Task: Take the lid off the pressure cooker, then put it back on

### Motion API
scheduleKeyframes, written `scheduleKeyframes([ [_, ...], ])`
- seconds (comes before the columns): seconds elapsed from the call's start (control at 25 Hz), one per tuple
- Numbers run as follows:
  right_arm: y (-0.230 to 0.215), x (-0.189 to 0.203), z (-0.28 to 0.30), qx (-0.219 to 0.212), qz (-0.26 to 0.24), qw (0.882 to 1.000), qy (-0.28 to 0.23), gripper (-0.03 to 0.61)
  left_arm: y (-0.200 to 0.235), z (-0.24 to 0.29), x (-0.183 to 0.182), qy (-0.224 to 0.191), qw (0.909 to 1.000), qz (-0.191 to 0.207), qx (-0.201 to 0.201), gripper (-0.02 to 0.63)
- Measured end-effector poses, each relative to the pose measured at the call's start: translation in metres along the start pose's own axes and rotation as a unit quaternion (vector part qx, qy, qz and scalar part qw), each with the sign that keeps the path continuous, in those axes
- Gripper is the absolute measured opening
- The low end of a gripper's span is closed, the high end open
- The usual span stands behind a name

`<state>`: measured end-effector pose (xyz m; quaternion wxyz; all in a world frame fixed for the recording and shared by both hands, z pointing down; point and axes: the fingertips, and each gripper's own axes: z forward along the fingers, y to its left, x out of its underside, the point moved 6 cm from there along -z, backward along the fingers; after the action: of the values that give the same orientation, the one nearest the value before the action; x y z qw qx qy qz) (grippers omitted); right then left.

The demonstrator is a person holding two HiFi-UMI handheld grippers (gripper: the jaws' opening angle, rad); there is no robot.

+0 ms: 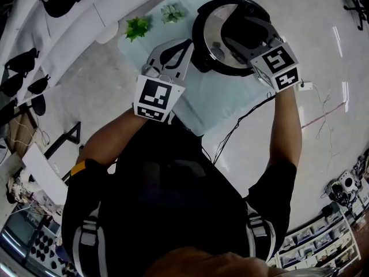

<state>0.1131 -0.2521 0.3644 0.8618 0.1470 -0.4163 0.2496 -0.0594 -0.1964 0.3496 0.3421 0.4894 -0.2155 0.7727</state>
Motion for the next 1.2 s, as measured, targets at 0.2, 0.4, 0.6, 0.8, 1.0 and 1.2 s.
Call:
scheduleKeyframes([
  [0.2,0.001,-0.001,0.002,0.016,0.02,1.0,0.007,0.288,0.004,-0.003,0.0,-0.001,1.0,-0.002,0.0,0.008],
  [0.4,0.003,0.0,0.006,0.035,0.014,0.999,0.005,0.29,0.001,-0.002,0.001,-0.003,1.0,-0.002,0.005,0.008],
  [0.6,0.005,0.002,0.007,0.06,0.04,0.997,-0.007,0.293,-0.002,0.0,0.002,-0.003,0.9999,-0.001,0.011,0.008],
  [0.8,0.006,0.004,0.006,0.075,0.037,0.996,-0.021,0.299,-0.007,0.002,0.002,-0.003,0.9998,0.0,0.017,0.008],
  [1.0,0.005,0.004,0.002,0.048,0.006,0.998,-0.029,0.288,-0.011,0.001,0.001,-0.003,0.9998,0.003,0.02,0.008],
  [1.2,0.005,0.005,0.004,0.068,0.027,0.997,-0.023,0.296,-0.015,-0.002,0.001,-0.007,0.9998,0.003,0.02,0.008],
])
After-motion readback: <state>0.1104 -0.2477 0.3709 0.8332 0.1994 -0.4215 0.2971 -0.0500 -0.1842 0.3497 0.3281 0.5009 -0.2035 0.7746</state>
